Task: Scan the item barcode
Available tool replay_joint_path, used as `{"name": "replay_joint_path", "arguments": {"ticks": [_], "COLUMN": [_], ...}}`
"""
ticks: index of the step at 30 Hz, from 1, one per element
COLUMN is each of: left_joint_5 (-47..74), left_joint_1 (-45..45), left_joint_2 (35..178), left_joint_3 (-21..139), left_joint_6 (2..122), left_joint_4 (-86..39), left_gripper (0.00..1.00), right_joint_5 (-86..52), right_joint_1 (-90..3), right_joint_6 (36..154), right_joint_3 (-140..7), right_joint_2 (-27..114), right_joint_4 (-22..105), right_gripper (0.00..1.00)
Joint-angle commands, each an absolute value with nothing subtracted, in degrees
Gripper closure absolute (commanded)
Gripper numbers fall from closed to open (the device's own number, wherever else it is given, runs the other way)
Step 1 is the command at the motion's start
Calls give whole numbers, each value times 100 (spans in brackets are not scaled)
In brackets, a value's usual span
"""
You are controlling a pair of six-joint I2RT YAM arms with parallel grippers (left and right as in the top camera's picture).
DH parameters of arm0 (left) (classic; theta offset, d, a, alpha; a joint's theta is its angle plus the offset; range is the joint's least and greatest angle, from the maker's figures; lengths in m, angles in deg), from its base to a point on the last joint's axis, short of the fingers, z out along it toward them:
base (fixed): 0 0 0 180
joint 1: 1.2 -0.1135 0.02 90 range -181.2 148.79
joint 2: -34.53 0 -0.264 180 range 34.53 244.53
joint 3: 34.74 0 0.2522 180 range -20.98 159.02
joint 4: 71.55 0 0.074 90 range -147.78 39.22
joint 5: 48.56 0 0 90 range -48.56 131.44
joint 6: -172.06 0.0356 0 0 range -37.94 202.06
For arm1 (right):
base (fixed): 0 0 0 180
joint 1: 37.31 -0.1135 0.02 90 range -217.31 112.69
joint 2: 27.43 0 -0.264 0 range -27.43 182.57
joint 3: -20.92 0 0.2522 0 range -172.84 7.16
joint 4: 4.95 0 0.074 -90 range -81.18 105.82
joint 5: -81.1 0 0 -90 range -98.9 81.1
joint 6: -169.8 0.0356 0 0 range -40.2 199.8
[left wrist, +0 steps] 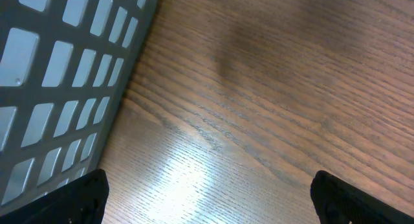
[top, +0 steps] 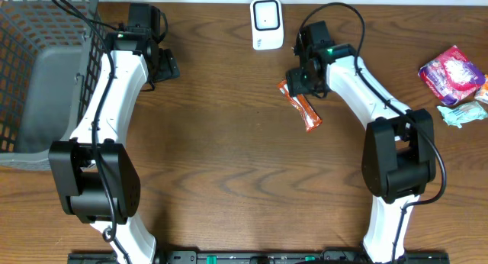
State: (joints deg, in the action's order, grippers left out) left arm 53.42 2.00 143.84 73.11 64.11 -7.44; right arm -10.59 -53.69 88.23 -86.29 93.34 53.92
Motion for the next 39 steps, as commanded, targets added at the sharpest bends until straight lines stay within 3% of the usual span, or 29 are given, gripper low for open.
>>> {"name": "replay_joint_path", "arguments": {"ticks": [1, 6, 14, 17, 24, 32, 39], "left_joint_5": [5393, 5393, 5393, 5393, 5393, 5393, 5393], "left_joint_1": [198, 198, 198, 198, 198, 198, 198], "left_joint_2": [14356, 14356, 14356, 14356, 14356, 14356, 14356], "left_joint_3": [7278, 7278, 7278, 7278, 7278, 7278, 7278], "left_joint_6": [6424, 6424, 6424, 6424, 6424, 6424, 6424], "left_joint_4": [-726, -726, -728, -728, -726, -728, -728], "left_gripper": [1, 1, 1, 1, 1, 1, 1], "right_joint_5": [-1099, -1103, -1396, -1396, -1396, -1324, -461], "right_joint_1": [-5353, -5351, -5351, -5349, -5351, -5351, -5423], "right_joint_6": [8810, 8810, 8803, 8803, 8808, 8917, 9162], "right_joint_3": [-8465, -8362, -8259, -8238, -8233, -8264, -8393], "right_joint_2": [9185, 9185, 9185, 9185, 9185, 9181, 9170], "right_joint_4": [5346, 5357, 5348, 5361, 5361, 5361, 5540], "right_gripper": [43, 63, 63, 68, 99, 99, 99]}}
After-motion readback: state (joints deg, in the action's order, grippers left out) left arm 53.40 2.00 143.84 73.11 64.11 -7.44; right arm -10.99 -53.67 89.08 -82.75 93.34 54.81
